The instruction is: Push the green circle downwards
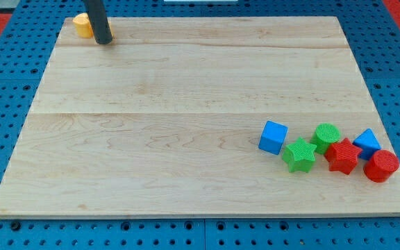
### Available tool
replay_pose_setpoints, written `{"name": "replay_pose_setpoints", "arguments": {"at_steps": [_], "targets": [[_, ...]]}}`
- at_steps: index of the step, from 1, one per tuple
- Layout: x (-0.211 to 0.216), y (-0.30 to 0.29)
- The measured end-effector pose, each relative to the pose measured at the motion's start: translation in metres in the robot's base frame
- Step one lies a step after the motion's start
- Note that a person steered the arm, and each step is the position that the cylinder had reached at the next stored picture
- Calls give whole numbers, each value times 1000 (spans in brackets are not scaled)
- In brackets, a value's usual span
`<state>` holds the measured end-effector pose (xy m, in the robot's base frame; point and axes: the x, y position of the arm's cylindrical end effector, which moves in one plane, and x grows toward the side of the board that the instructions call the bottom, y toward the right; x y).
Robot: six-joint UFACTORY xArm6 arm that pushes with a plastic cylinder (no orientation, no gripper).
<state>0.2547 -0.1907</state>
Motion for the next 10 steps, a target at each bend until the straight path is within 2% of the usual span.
{"name": "replay_pose_setpoints", "arguments": {"at_steps": [5, 8, 10], "targets": [[-8, 2], [38, 16], [38, 21]]}}
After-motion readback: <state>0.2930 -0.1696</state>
